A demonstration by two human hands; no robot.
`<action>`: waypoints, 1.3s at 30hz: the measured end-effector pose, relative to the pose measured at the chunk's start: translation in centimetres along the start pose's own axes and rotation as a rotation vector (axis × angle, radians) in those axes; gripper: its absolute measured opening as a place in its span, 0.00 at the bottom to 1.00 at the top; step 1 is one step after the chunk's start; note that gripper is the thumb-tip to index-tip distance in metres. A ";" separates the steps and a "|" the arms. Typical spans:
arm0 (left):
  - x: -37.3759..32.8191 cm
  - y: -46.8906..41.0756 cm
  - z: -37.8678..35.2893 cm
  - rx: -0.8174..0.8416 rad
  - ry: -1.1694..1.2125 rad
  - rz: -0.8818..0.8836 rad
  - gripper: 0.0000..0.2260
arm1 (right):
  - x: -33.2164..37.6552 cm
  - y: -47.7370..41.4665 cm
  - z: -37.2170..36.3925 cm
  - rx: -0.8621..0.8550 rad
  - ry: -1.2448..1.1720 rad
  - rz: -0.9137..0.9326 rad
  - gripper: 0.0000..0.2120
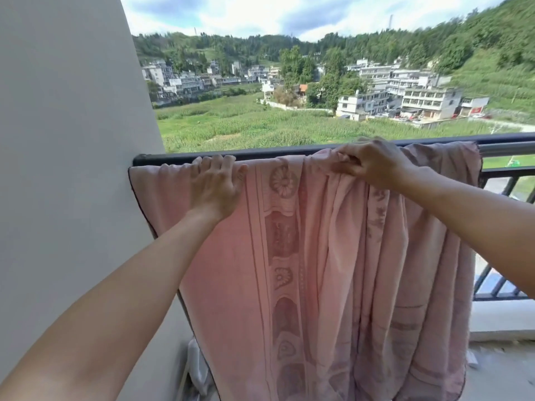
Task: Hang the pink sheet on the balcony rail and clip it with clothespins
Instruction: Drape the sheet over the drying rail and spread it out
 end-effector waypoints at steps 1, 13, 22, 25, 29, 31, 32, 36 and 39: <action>0.7 -0.1 0.1 -0.017 -0.023 0.010 0.28 | -1.0 0.5 0.6 -0.050 -0.003 0.004 0.17; 3.4 0.6 1.1 0.098 -0.187 0.201 0.23 | -7.6 2.3 3.3 -0.094 -0.528 -0.214 0.19; -14.6 -0.7 0.0 0.098 0.130 -0.007 0.22 | -11.8 5.8 2.2 -0.007 -0.315 -0.203 0.06; -15.1 -1.1 -1.8 0.143 -0.011 0.037 0.24 | -15.0 6.4 5.0 -0.205 -0.332 -0.290 0.07; -13.8 -1.4 -2.1 0.120 -0.113 0.053 0.23 | -26.5 11.3 8.8 -0.307 -0.154 -0.638 0.11; -13.8 -1.4 -2.2 0.104 -0.142 0.056 0.23 | -31.7 14.7 10.4 -0.295 -0.088 -0.844 0.12; -14.0 -1.5 -2.3 0.098 -0.148 0.057 0.23 | -33.3 15.8 10.9 -0.271 -0.051 -0.912 0.12; -14.1 -1.8 -3.1 0.075 -0.145 0.079 0.22 | -33.0 14.6 10.9 -0.133 0.066 -0.911 0.14; -14.0 -1.8 -2.9 0.046 -0.160 0.082 0.22 | -26.2 11.0 9.1 -0.067 0.032 -0.667 0.14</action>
Point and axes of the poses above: each hand's wrist, its own y-axis away from the middle knuckle, its own z-axis out of the back of the hand, x = y × z, the point moved 9 cm from there along -y, towards the middle knuckle, and after that the axes turned 2 degrees about x, right-handed, at the moved point
